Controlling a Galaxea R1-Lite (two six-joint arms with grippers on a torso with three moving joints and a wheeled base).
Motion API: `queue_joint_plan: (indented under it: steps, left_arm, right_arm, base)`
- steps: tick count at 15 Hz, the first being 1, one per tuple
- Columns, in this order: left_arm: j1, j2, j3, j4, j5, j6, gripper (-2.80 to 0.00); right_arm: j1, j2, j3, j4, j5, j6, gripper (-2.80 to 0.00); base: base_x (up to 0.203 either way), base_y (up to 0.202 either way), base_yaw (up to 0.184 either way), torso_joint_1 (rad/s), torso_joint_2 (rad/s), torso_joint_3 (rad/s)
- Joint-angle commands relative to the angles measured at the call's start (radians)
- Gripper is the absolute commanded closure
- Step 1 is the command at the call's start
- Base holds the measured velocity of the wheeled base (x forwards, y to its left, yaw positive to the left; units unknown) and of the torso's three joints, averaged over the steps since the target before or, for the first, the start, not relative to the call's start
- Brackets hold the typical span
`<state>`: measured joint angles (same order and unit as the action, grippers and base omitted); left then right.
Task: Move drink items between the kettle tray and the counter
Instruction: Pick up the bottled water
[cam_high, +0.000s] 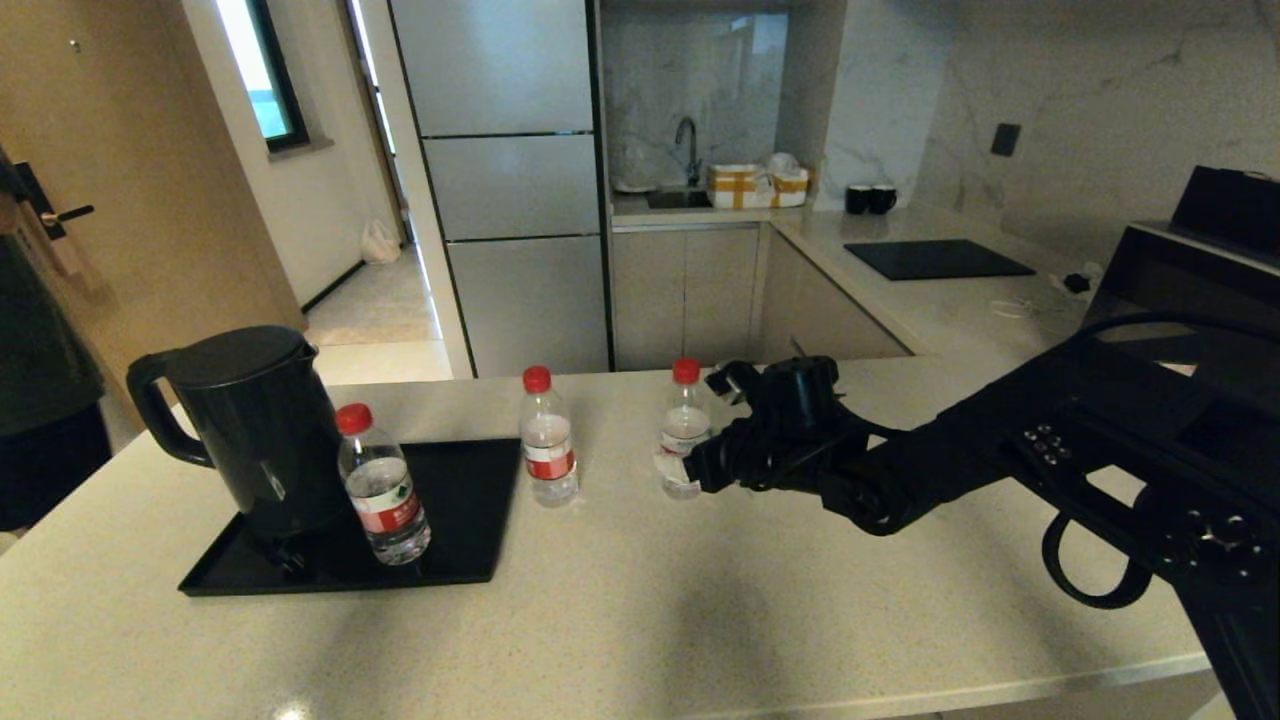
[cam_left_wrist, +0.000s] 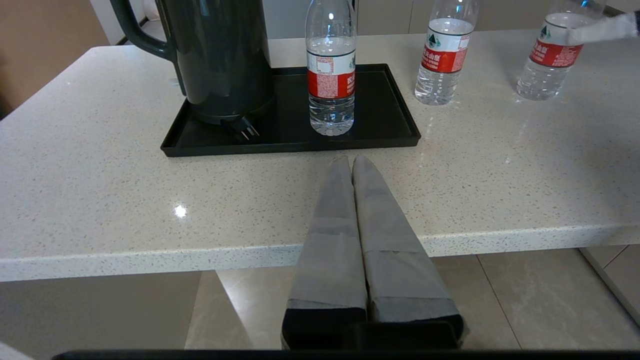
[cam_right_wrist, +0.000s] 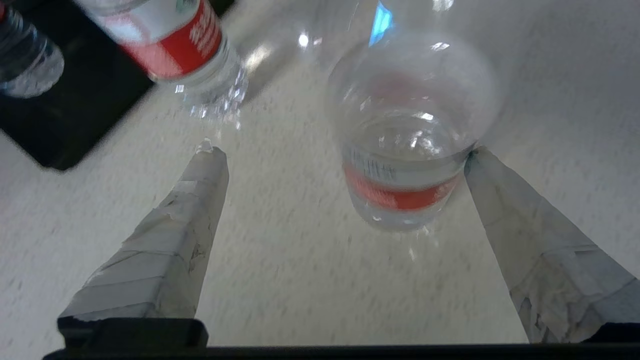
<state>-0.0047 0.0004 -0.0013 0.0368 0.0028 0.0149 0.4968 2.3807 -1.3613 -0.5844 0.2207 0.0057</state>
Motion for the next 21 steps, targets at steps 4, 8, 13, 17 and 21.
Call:
queue_joint_plan:
  steps: [4, 8, 13, 17, 21]
  left_arm:
    - [0.000, -0.001, 0.000, 0.000, 0.000, 0.001, 0.00]
    - [0.000, 0.000, 0.000, 0.000, 0.000, 0.000, 0.00]
    - [0.000, -0.002, 0.001, 0.000, 0.000, 0.001, 0.00]
    - [0.000, -0.002, 0.000, 0.000, 0.000, 0.000, 0.00]
    - [0.000, -0.002, 0.000, 0.000, 0.000, 0.000, 0.00]
  right_arm:
    - [0.000, 0.034, -0.087, 0.036, 0.001, -0.001, -2.80]
    - [0.014, 0.057, -0.105, 0.037, -0.068, -0.001, -2.80]
    - [0.037, 0.086, -0.138, 0.041, -0.108, 0.000, -2.80]
    - [0.052, 0.120, -0.181, 0.035, -0.187, 0.007, -2.80]
    - [0.063, 0.150, -0.221, 0.034, -0.246, 0.015, -2.80]
  base:
    - [0.000, 0.000, 0.000, 0.000, 0.00, 0.000]
    - [0.000, 0.000, 0.000, 0.000, 0.00, 0.000]
    - [0.000, 0.000, 0.000, 0.000, 0.00, 0.000]
    - [0.000, 0.000, 0.000, 0.000, 0.00, 0.000]
    - [0.000, 0.000, 0.000, 0.000, 0.00, 0.000]
